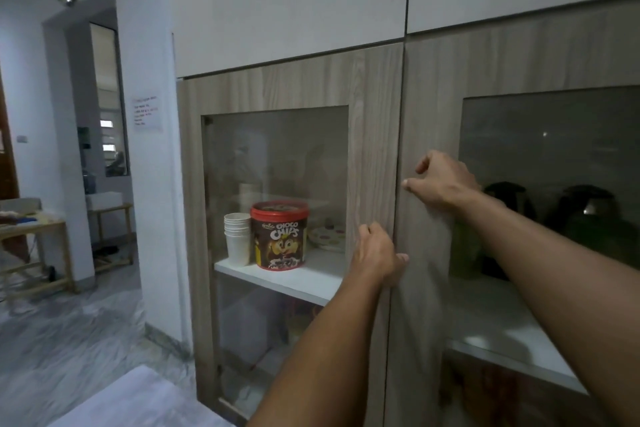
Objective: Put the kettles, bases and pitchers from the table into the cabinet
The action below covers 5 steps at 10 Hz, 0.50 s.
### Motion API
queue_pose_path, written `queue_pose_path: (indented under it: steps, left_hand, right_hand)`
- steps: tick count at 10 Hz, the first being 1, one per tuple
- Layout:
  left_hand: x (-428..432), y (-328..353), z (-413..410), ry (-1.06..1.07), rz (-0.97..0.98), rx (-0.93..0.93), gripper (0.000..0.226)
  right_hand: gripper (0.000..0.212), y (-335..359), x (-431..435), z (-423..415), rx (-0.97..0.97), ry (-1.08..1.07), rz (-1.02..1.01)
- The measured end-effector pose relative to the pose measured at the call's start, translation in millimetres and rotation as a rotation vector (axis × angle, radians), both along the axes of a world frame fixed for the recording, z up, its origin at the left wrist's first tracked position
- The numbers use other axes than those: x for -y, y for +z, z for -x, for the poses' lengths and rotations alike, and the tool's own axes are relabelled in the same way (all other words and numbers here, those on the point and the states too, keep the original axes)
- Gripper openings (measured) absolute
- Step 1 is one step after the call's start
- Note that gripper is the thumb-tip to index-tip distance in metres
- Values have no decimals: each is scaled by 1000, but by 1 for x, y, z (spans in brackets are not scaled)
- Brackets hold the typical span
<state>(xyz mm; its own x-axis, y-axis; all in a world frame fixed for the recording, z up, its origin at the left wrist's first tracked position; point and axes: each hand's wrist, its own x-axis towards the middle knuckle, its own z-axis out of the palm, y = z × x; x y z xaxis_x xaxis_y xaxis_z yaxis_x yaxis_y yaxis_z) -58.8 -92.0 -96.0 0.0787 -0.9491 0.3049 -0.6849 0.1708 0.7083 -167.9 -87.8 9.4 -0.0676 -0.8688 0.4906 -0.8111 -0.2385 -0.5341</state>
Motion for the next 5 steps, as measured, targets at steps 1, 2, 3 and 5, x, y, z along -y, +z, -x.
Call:
queue_pose_path:
  steps: [1,2,3,5]
  left_hand:
    - [-19,-9,4,-27,-53,7,68]
    - [-47,-19,6,-44,-83,49,71]
    - [-80,-23,-1,-65,-104,97,68]
    - [-162,-32,-28,-196,-120,97,58]
  right_hand:
    - [27,-11,-14,2,17,28,-9]
    - [27,-21,-37,2,19,42,-25]
    - [27,-25,-69,2,8,16,-8]
    - [15,-18,-151,-6,62,10,161]
